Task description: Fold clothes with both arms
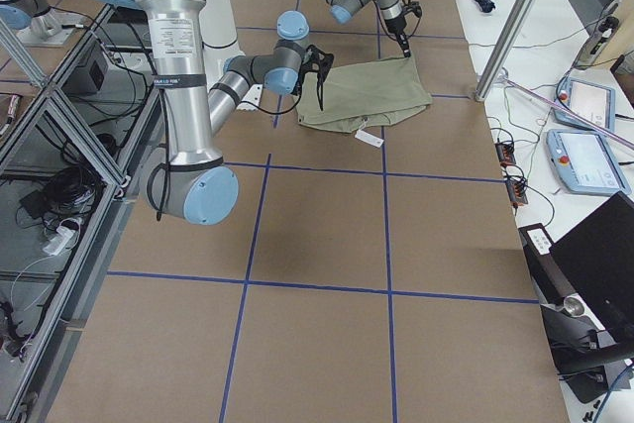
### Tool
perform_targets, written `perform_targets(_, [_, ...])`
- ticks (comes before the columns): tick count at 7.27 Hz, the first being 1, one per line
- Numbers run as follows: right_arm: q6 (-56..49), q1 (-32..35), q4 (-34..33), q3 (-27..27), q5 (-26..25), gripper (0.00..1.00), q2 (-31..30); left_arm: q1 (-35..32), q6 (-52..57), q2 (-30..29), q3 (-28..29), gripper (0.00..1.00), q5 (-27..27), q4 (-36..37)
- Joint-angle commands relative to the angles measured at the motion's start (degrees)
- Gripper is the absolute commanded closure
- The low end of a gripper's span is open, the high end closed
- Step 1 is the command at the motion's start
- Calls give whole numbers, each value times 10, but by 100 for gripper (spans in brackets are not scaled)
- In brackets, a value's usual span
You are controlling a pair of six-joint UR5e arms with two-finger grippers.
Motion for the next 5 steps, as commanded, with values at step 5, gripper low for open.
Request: perform_targets(5, [0, 1, -1, -3, -1, 0, 1, 1, 28, -100, 216, 77, 86, -164])
